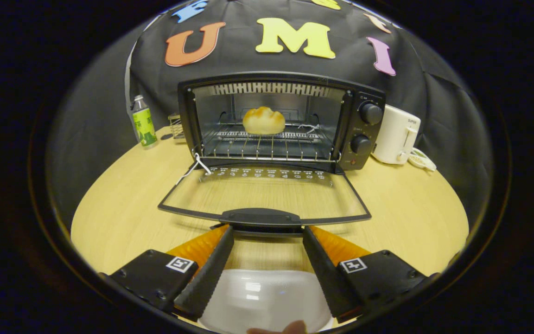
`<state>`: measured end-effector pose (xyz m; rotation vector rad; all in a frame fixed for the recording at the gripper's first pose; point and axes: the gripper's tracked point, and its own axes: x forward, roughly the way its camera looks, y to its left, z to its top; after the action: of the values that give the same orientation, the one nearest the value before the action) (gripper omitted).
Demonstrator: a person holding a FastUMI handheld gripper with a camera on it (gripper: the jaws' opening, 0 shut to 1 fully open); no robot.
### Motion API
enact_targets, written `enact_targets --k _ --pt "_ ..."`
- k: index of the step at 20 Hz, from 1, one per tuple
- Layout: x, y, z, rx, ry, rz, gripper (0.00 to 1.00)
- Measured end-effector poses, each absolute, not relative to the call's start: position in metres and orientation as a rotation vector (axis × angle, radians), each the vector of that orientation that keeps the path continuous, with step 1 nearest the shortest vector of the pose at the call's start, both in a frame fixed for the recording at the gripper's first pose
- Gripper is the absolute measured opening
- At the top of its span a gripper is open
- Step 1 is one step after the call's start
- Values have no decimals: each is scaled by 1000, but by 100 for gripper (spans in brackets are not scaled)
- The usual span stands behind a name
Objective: Open the toaster oven, put the food inside, and close the toaster oven door.
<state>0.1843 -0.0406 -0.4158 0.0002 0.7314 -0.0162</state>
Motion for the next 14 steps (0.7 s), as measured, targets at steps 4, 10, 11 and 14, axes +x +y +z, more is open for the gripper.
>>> enact_targets --k 4,10,11,14 --pt "185 -40 -414 11 722 -26 99" --pt "184 -41 -400 8 668 -37 99" --pt "185 -41 -395 10 654 -39 99" --pt "189 -41 -367 19 569 -45 99"
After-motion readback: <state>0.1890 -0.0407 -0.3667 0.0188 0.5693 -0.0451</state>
